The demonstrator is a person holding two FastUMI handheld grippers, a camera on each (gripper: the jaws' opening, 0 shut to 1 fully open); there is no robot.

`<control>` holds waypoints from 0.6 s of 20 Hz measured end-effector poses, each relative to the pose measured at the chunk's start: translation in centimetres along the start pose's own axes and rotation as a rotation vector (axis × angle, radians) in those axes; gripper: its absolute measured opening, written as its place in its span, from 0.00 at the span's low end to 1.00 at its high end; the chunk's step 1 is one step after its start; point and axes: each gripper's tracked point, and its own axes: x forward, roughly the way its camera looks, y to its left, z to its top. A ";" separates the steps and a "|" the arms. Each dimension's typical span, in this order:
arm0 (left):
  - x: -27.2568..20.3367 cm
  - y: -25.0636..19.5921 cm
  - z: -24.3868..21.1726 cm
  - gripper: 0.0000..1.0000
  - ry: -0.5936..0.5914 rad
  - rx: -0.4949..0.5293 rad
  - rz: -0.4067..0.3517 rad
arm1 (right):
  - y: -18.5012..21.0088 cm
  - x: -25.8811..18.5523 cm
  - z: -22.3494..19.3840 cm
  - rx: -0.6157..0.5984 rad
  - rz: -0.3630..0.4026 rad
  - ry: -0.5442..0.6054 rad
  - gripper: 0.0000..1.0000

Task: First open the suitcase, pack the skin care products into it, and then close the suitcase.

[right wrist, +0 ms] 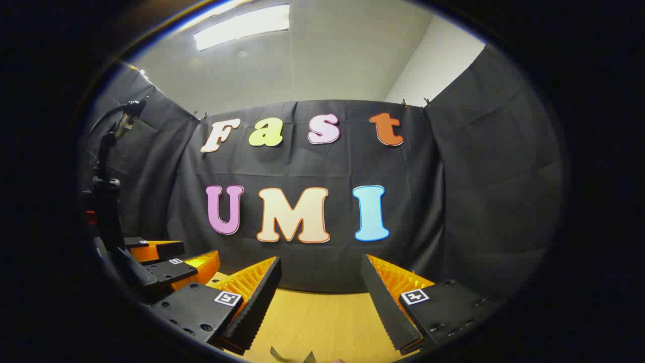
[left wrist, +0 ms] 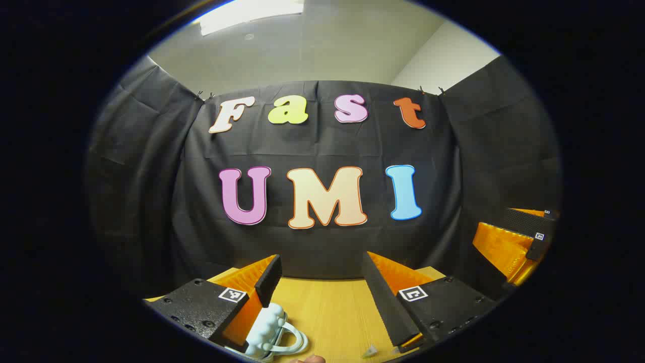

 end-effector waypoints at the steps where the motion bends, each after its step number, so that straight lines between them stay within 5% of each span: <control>1: 0.0 -0.2 0.0 0.94 -0.001 0.002 0.000 | 0.1 0.0 0.0 -0.002 0.011 0.000 0.98; 12: -0.4 0.8 -7.9 0.93 0.210 0.000 0.084 | -2.7 0.5 -2.6 0.025 0.093 0.044 0.98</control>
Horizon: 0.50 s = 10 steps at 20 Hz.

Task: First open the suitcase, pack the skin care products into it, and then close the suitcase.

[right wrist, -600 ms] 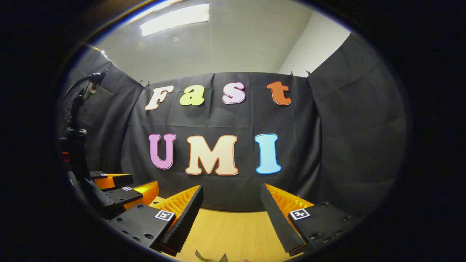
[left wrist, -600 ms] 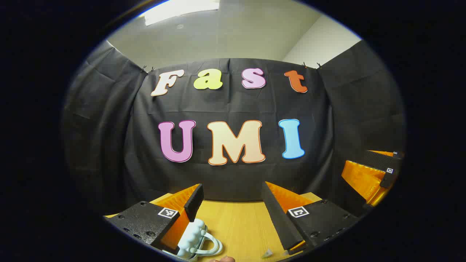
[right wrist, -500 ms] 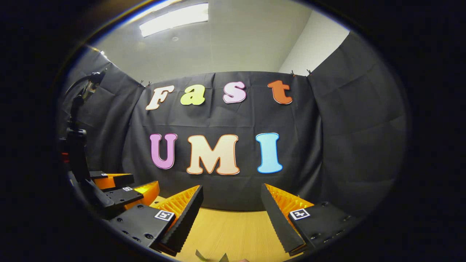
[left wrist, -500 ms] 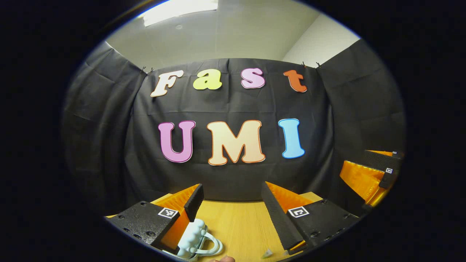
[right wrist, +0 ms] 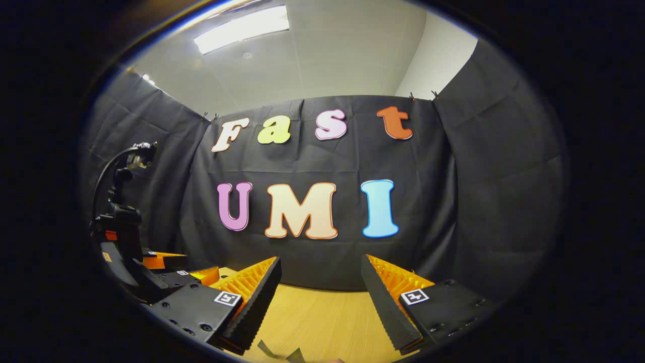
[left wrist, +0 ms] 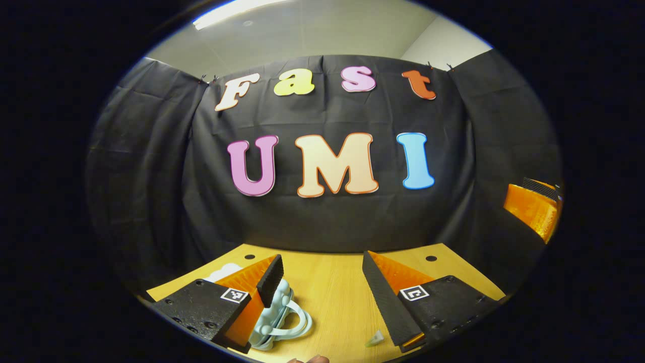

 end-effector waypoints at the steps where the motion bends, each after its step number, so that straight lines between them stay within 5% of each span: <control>1: 0.3 0.4 -1.1 0.93 0.030 -0.007 -0.001 | -0.3 0.2 -0.6 0.008 -0.007 0.023 1.00; 4: 1.9 0.0 -4.4 0.93 0.125 -0.043 -0.074 | -1.1 1.0 -0.4 -0.001 -0.068 0.022 0.98; 8: 3.9 2.6 -9.6 1.00 0.300 -0.057 -0.056 | -0.1 2.2 -1.7 -0.014 -0.106 0.046 0.98; 10: 4.3 2.9 -12.3 0.95 0.396 -0.059 -0.072 | 0.8 2.7 -2.5 -0.009 -0.111 0.079 0.99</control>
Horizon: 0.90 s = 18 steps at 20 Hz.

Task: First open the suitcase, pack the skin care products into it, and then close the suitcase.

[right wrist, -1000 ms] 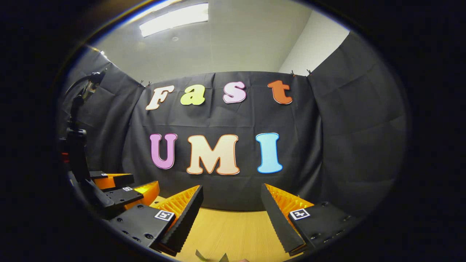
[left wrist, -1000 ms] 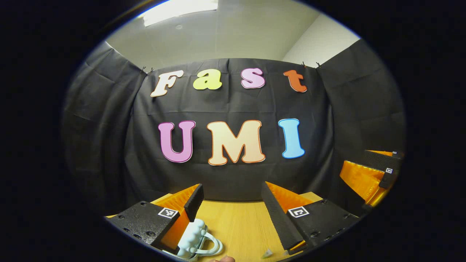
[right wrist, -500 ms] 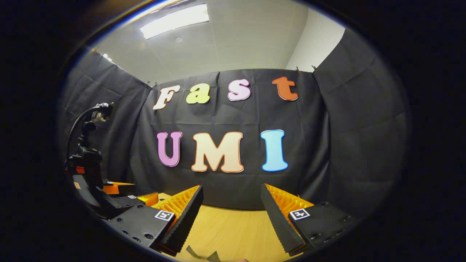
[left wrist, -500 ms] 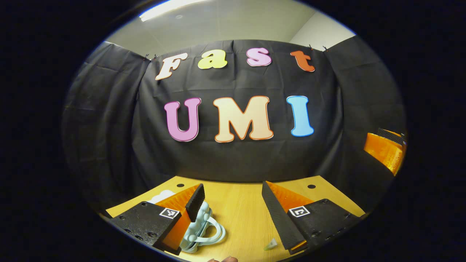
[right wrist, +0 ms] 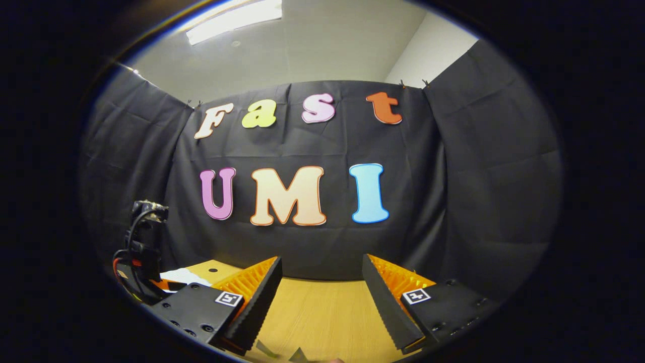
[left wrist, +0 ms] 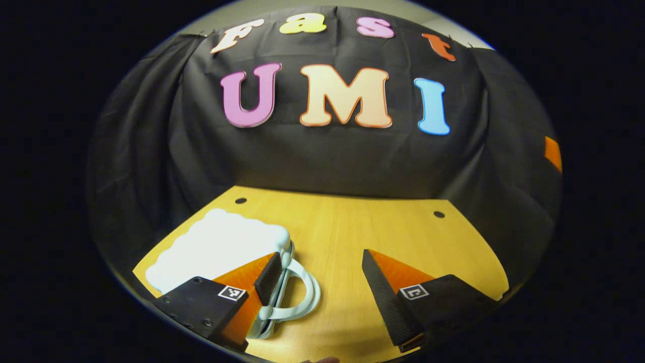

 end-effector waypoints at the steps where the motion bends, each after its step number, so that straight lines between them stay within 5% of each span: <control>1: 0.8 0.2 -0.9 0.95 0.035 0.006 -0.002 | 0.2 0.4 0.0 0.001 -0.007 0.007 0.99; 18: 7.1 0.4 -10.3 0.93 0.431 0.012 -0.005 | 0.9 0.7 -2.4 -0.030 -0.085 0.095 0.99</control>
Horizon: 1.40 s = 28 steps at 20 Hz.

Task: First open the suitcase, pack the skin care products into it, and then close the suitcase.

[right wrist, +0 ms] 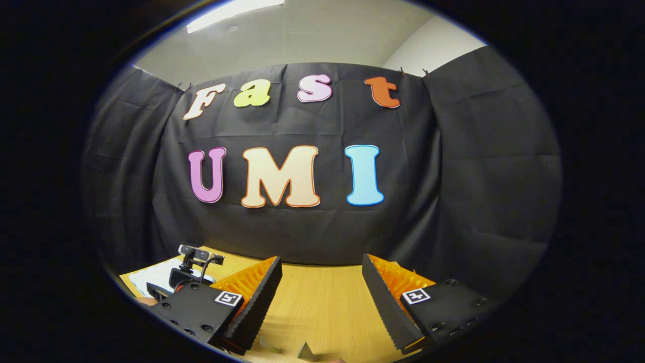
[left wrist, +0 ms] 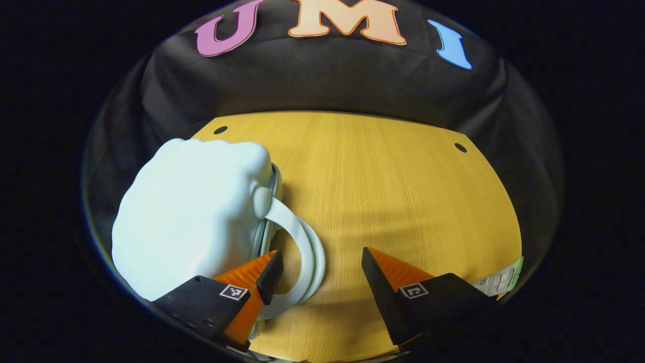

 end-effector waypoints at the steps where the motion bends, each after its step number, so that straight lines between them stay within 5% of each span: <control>1: 0.5 -0.1 -0.3 0.93 0.018 -0.003 -0.001 | -0.1 0.0 -0.2 0.001 -0.002 0.007 0.99; 3: 1.3 -0.4 -0.6 0.93 0.042 -0.015 -0.017 | -0.2 -0.2 -0.6 0.002 -0.005 0.019 0.99; 7: 1.6 0.1 -1.2 0.73 0.081 -0.020 -0.004 | -0.7 -0.5 -1.2 -0.004 -0.013 0.032 0.99; 12: 1.4 1.5 -0.6 0.11 0.065 -0.003 0.037 | -0.8 -0.5 -1.9 -0.002 -0.011 0.043 0.99; 23: -0.6 0.8 1.3 0.00 0.030 0.101 0.037 | 0.3 -0.2 -1.3 -0.004 0.033 0.005 0.99; 28: -1.5 0.7 2.1 0.00 0.000 0.065 0.008 | 1.5 0.1 -1.6 0.011 0.074 0.003 0.99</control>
